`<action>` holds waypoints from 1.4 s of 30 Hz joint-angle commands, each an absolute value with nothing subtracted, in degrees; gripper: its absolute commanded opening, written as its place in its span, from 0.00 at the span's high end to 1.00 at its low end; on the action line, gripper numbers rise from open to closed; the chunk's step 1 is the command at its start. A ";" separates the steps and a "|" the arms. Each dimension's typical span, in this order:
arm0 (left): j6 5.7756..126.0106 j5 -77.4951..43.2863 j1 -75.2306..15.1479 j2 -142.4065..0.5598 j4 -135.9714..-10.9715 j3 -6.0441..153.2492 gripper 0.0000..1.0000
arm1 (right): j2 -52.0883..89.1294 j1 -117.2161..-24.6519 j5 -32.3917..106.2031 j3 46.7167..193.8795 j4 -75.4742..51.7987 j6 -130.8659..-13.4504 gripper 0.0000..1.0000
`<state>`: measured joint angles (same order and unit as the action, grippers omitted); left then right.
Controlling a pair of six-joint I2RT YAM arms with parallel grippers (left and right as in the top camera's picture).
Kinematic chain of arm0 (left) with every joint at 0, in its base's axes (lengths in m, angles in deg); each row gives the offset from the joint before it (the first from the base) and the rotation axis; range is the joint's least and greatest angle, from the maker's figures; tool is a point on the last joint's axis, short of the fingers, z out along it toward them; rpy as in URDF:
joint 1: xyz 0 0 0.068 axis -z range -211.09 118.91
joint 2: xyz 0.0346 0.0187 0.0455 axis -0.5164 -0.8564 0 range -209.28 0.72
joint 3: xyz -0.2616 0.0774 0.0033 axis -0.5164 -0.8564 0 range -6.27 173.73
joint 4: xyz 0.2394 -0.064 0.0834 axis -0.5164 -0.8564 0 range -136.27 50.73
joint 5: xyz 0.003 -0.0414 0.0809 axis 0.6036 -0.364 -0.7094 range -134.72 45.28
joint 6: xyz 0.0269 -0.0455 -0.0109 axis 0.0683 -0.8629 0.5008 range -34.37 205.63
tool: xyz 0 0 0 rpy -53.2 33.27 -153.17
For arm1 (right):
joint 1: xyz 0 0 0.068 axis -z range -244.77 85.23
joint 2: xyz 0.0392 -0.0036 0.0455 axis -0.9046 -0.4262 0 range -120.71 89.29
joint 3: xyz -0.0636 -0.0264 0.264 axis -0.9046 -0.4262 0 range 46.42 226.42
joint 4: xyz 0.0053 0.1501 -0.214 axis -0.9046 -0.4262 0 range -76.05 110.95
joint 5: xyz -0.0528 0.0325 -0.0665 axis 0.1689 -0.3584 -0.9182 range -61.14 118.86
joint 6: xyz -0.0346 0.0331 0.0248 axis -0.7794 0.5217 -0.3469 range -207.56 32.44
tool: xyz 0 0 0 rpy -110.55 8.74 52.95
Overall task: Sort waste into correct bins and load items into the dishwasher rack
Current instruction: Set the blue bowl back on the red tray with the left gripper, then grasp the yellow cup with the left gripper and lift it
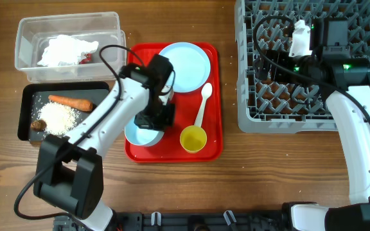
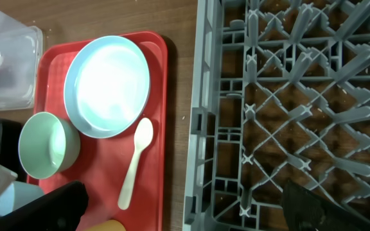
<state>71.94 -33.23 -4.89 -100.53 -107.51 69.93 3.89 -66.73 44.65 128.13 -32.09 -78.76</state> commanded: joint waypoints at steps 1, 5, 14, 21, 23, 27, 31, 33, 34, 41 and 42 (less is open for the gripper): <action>68.20 -39.55 -1.40 -99.57 -107.23 69.67 0.96 | 3.34 -66.68 43.89 129.27 -31.56 -78.41 0.00; 65.40 -45.65 2.47 -99.57 -106.79 69.45 0.96 | 3.34 -66.68 43.89 129.27 -31.59 -78.43 0.00; 62.14 -48.53 6.08 -99.57 -95.19 60.12 0.96 | 3.34 -66.68 43.91 129.27 -31.61 -78.41 0.00; 62.23 -49.78 6.08 -99.57 -95.32 60.03 0.57 | 3.34 -66.68 43.91 129.27 -31.78 -78.37 0.00; 62.23 -49.76 6.03 -99.57 -95.25 60.05 0.44 | 3.34 -66.68 43.91 129.27 -31.74 -78.39 0.00; 61.25 -49.74 6.01 -99.54 -95.16 61.25 0.41 | 3.34 -66.68 43.91 129.27 -31.30 -78.39 0.00; 61.18 -49.74 6.01 -99.26 -95.60 65.65 0.39 | 3.34 -66.68 43.91 129.27 -31.17 -78.39 0.00; 61.18 -49.76 5.99 -99.00 -95.56 67.77 0.36 | 3.34 -66.68 43.91 129.27 -31.17 -78.39 0.00; 61.16 -49.74 5.88 -99.00 -95.45 68.49 0.36 | 3.34 -66.68 43.91 129.27 -31.15 -78.39 0.00; 62.43 -48.67 5.75 -98.91 -96.80 73.80 0.28 | 3.34 -66.68 43.89 129.27 -31.17 -78.43 0.00; 64.22 -46.57 5.77 -98.76 -97.77 74.52 0.30 | 3.34 -66.68 43.89 129.27 -31.13 -78.41 0.00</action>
<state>62.19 -48.97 5.92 -100.20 -96.21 71.94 3.89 -66.73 44.65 128.13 -31.28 -78.74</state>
